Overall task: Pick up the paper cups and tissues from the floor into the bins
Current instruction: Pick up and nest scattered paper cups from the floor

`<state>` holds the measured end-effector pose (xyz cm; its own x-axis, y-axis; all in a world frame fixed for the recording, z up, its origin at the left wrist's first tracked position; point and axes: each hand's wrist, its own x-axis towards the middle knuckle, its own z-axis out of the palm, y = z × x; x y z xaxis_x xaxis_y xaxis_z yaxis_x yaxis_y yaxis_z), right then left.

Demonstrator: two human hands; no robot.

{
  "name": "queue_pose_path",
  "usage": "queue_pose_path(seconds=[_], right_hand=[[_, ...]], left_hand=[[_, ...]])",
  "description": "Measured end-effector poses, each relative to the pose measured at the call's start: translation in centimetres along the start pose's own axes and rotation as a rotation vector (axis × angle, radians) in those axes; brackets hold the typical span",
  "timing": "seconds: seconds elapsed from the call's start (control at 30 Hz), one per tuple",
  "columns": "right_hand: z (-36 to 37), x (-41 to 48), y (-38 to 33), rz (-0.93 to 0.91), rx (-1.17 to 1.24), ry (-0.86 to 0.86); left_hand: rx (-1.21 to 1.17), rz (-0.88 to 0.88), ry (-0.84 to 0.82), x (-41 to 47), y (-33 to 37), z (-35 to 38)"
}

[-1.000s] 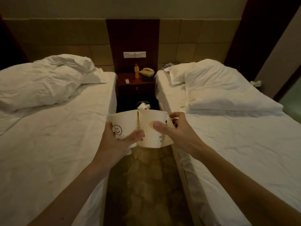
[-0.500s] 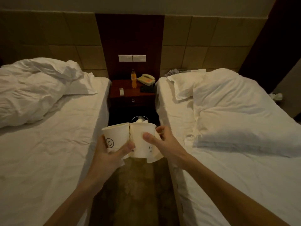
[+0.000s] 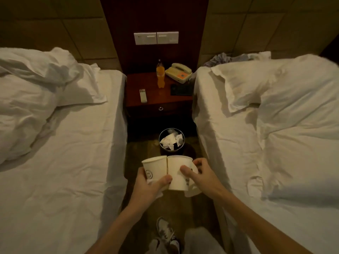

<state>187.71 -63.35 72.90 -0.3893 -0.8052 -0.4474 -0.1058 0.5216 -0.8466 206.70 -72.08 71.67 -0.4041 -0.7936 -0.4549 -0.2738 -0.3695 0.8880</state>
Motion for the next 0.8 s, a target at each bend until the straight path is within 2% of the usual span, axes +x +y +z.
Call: queue_pose_path(seconds=[0.2, 0.33, 0.5, 0.8], right_hand=[[-0.7, 11.7, -2.4, 0.1, 0.069, 0.099], [-0.9, 19.9, -1.6, 0.2, 0.127, 0.086], [-0.2, 30.6, 0.5, 0.35, 0.155, 0.01], [1.9, 47.8, 8.3, 0.529, 0.157, 0.046]], left_hand=[[0.109, -0.041, -0.108, 13.3, 5.1, 0.0], [0.142, -0.127, -0.172, 22.3, 5.5, 0.1], [0.205, -0.254, -0.115, 33.3, 3.2, 0.3], [0.263, -0.411, -0.173, 51.3, -5.1, 1.7]])
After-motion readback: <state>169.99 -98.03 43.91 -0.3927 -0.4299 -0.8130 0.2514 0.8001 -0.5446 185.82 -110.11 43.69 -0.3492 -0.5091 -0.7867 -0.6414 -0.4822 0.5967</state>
